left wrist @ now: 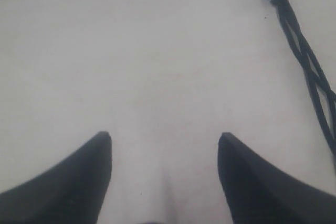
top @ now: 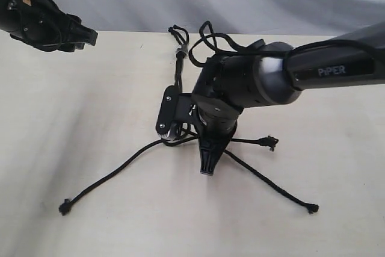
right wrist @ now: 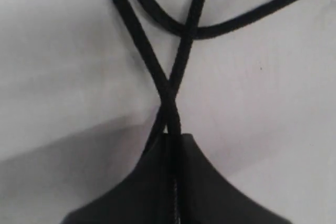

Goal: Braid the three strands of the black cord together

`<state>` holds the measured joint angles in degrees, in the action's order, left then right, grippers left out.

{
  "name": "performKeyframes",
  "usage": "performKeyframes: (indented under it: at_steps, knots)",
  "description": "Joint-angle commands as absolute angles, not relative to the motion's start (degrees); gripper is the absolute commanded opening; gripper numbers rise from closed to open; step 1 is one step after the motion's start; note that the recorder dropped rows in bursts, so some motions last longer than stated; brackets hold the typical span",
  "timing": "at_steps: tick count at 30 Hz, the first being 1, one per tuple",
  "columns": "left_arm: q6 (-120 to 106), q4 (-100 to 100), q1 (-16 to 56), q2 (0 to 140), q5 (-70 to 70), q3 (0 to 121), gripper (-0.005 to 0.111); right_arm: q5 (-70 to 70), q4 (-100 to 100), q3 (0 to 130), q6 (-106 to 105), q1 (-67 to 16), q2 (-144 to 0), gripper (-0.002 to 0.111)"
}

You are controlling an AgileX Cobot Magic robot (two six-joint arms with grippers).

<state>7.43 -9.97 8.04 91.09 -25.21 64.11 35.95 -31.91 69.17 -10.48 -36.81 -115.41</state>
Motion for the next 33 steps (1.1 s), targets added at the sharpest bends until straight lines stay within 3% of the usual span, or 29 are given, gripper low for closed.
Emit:
performKeyframes:
  at_steps: [1, 9, 16, 21, 33]
  knots:
    - [7.38, -9.92, 7.93, 90.54, -25.41, 63.79, 0.057, 32.52, -34.49, 69.18, -10.82, -34.04, -118.11, 0.0]
    - [7.38, -9.92, 7.93, 90.54, -25.41, 63.79, 0.057, 36.55, -28.48, 69.18, -12.59, -34.71, -118.78, 0.0]
    - [7.38, -9.92, 7.93, 90.54, -25.41, 63.79, 0.057, 49.17, -5.93, 69.28, -33.62, -44.01, -117.88, 0.0]
    - [7.38, -9.92, 7.93, 90.54, -25.69, 63.79, 0.057, 45.75, -0.9, 69.28, -45.18, -48.74, -112.27, 0.0]
    - [7.38, -9.92, 7.93, 90.54, -26.0, 63.69, 0.057, 45.95, -1.05, 69.18, -36.82, -32.87, -107.4, 0.0]
